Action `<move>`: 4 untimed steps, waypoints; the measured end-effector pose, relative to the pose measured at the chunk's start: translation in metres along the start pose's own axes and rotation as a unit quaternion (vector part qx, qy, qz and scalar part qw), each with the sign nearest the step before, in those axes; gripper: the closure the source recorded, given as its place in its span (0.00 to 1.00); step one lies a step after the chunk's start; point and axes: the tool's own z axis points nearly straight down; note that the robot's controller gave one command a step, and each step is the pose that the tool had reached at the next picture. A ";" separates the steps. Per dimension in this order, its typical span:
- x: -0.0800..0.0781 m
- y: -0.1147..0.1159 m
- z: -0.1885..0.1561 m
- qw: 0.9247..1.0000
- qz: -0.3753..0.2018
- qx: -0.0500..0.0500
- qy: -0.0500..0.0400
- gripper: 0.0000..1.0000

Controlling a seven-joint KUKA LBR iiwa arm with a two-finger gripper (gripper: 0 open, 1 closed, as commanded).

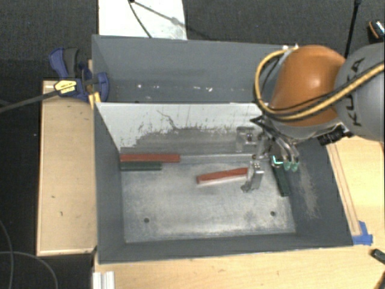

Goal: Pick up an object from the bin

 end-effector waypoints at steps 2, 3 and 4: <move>-0.036 -0.066 0.130 0.994 -0.106 0.002 -0.005 0.00; -0.018 -0.062 0.095 0.990 -0.142 0.001 -0.004 0.00; -0.036 0.001 0.132 0.979 -0.202 -0.001 -0.004 0.00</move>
Offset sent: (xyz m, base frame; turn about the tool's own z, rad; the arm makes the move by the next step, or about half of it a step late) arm 0.0327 -0.0176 -0.1315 -0.1233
